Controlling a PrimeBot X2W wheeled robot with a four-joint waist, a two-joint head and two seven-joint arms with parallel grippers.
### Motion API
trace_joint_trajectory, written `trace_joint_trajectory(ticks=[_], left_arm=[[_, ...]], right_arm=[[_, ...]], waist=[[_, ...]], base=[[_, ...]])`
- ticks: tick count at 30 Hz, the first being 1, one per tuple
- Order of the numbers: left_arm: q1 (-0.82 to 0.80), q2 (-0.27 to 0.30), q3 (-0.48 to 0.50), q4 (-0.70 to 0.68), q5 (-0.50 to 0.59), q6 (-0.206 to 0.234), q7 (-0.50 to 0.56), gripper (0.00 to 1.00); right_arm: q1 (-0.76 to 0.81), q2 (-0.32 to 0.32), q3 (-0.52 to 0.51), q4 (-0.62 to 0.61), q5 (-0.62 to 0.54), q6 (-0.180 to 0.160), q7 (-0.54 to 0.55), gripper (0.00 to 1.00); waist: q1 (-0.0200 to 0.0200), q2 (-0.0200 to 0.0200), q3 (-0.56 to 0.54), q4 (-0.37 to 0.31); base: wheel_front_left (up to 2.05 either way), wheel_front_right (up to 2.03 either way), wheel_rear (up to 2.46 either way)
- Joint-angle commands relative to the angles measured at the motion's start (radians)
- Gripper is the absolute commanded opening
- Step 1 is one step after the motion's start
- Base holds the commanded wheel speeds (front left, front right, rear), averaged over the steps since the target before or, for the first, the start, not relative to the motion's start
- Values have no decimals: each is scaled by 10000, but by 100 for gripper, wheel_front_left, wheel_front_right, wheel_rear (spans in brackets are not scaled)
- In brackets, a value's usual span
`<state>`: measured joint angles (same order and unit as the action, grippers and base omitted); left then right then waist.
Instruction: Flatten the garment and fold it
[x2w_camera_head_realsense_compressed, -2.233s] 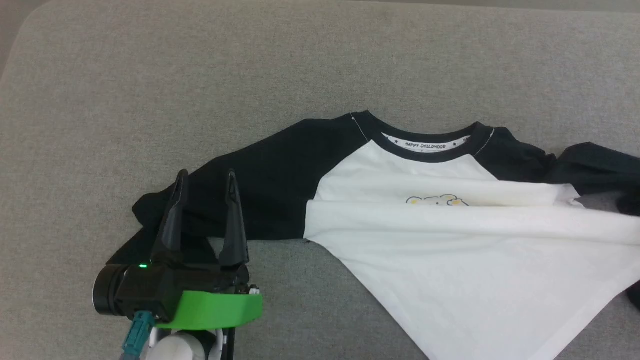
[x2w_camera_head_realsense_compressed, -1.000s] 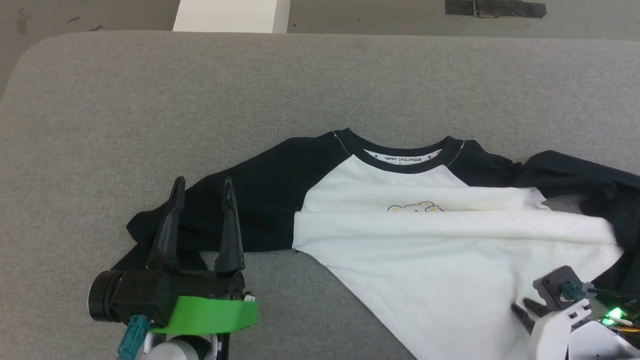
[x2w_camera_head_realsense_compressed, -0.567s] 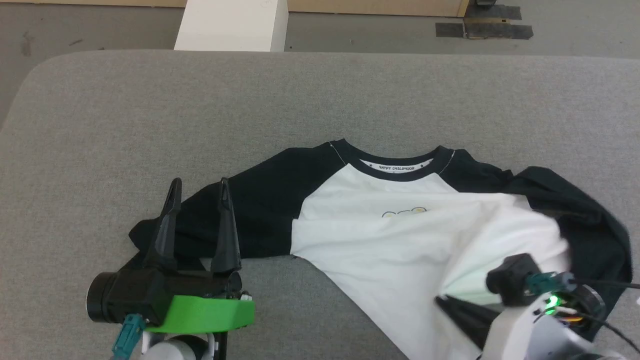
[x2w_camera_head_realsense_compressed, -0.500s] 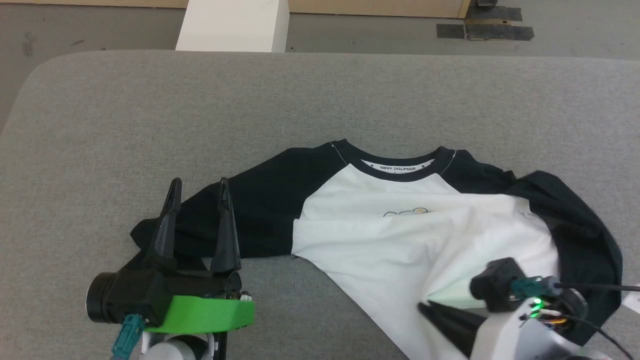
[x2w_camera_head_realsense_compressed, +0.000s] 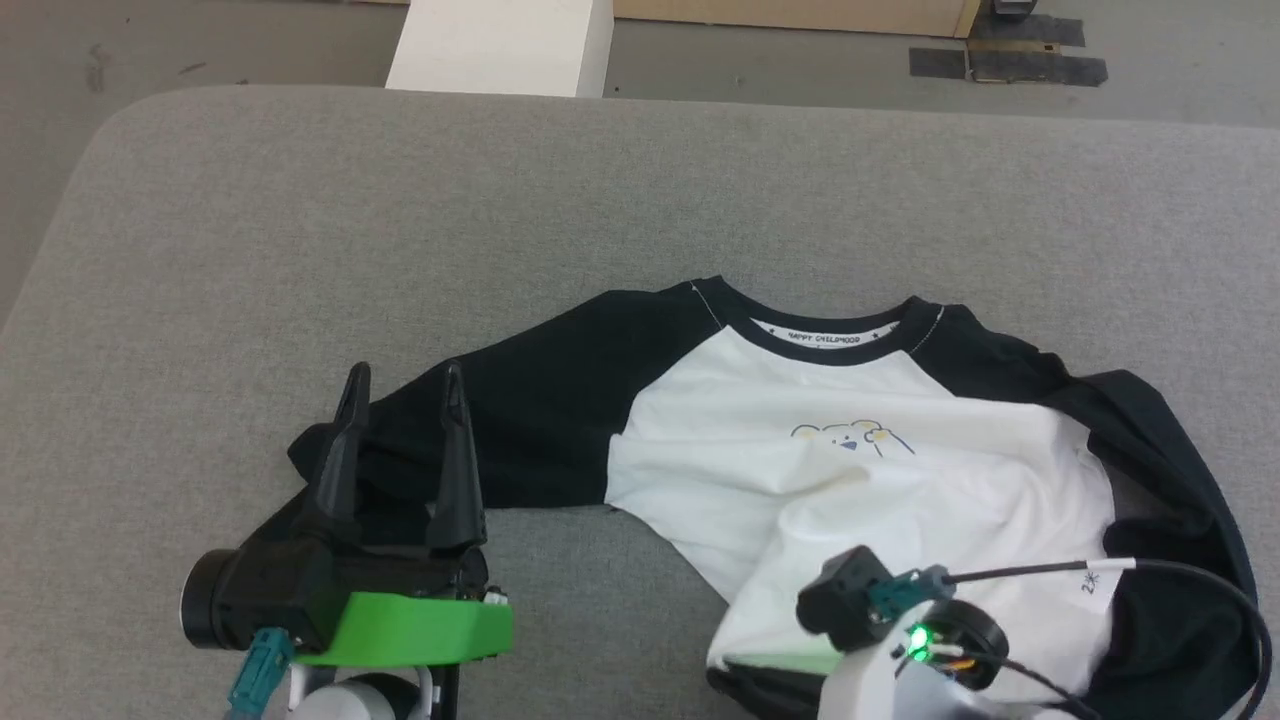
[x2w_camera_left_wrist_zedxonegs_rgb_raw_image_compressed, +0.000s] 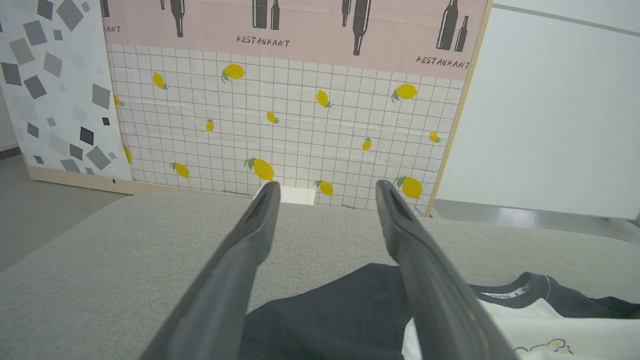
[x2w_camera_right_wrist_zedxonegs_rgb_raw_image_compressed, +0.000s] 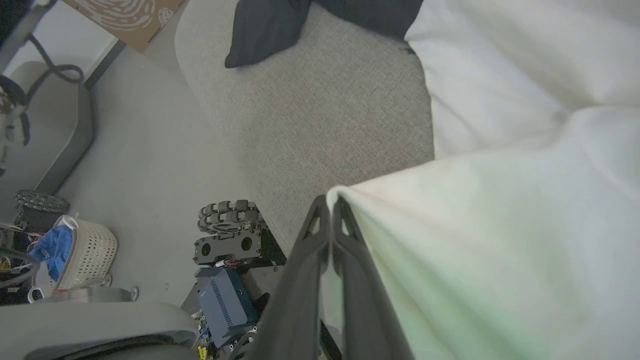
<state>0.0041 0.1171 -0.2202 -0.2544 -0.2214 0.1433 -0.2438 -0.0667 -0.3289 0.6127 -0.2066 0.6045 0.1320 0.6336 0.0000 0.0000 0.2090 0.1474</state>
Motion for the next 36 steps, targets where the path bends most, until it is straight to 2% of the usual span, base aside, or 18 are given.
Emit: trace_joint_trajectory(ticks=[1,2,3,6,12,18,20,23,28,31,36], left_arm=[[63,-20,14,50,-52,32,-69,100],[79,-16,24,59,-61,41,-71,100],[102,-7,33,60,-69,51,-73,100],[165,34,72,16,-75,90,-74,100],[252,82,59,-158,-45,157,-70,100],[183,89,-36,-288,6,161,-80,100],[145,94,-64,-307,20,157,-83,100],[132,120,-71,-352,32,165,-87,100],[156,207,-58,-389,39,182,-37,100],[155,252,-56,-440,29,189,18,100],[94,314,-102,-560,64,208,120,100]], right_arm=[[-287,50,-52,161,-131,-13,-207,42],[-329,119,-189,233,-157,-13,-340,90],[-396,164,-422,266,-240,-13,-502,100],[-611,90,-1260,13,-607,-13,-936,100],[-506,31,-4500,-1304,-2127,-13,-1592,100],[970,-97,-7281,-1996,-3676,-13,-1449,100],[1690,169,-7997,-1861,-3822,-13,-1368,100],[2694,582,-8673,-1578,-3966,-13,-1154,100],[3586,1270,-9022,-833,-4265,-13,-1069,100],[3645,1654,-9011,-370,-4266,-13,-1159,100],[3227,1713,-8919,709,-4446,-13,-1530,100]], waist=[[0,0,-55,-15],[0,0,-82,-31],[0,0,-116,-53],[0,0,-191,-153],[0,0,-154,-391],[0,0,86,-539],[0,0,167,-558],[0,0,262,-583],[0,0,313,-561],[0,0,325,-516],[0,0,442,-435]], base=[[0,0,0],[0,0,0],[0,0,0],[0,0,0],[0,0,0],[0,0,0],[0,0,0],[0,0,0],[0,0,0],[0,0,0],[0,0,0]])
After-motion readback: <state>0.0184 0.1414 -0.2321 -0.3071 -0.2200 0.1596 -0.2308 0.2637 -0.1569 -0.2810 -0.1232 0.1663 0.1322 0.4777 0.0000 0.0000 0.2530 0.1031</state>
